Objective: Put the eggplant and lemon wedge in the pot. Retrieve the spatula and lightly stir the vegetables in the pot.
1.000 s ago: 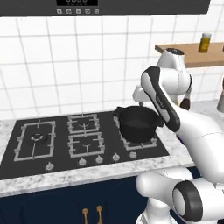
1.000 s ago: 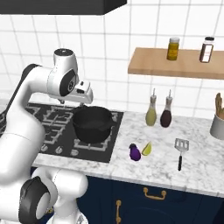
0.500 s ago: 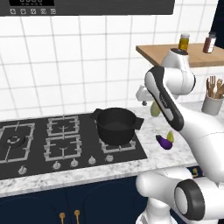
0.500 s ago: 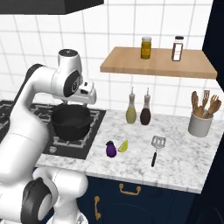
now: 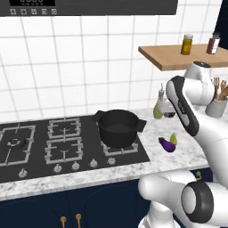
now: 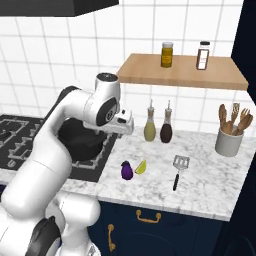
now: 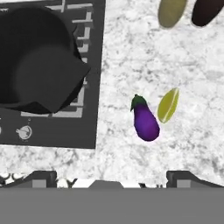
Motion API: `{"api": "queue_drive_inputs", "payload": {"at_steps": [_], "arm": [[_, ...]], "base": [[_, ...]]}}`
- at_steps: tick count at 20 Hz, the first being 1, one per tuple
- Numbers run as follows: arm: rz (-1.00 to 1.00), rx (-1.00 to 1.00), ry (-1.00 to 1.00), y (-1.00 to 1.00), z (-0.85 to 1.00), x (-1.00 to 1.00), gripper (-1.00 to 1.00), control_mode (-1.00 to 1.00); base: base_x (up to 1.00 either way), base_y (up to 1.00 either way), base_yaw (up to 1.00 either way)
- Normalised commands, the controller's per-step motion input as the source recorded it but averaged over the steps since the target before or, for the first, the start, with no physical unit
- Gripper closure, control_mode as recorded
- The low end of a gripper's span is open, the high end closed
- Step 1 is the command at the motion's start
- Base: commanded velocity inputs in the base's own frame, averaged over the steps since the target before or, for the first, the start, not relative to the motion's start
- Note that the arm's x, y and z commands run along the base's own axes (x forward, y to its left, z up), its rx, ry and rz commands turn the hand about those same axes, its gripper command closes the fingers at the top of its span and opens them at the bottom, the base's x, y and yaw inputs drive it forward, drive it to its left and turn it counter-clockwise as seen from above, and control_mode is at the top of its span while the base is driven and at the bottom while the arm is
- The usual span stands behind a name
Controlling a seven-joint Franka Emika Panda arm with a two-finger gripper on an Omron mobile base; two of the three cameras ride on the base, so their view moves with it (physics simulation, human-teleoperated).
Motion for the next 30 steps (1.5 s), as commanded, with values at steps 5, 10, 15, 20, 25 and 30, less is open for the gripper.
{"api": "queue_drive_inputs", "payload": {"at_steps": [5,10,15,20,25,30], "arm": [[0.0,0.0,0.15,-0.64,-0.86,-0.01,-1.0,-1.0],[0.0,0.0,0.14,-0.43,-0.94,0.0,-1.0,-1.0],[0.0,0.0,0.08,-0.05,-0.81,0.0,-1.0,-1.0],[0.0,0.0,0.07,0.0,-0.65,0.0,-1.0,-1.0],[0.0,0.0,0.06,0.05,-0.49,0.0,-1.0,-1.0],[0.0,0.0,0.02,0.07,-0.36,0.04,-1.0,-1.0]], "base": [[0.0,0.0,0.0],[0.0,0.0,0.0],[0.0,0.0,0.0],[0.0,0.0,0.0],[0.0,0.0,0.0],[0.0,0.0,0.0]]}}
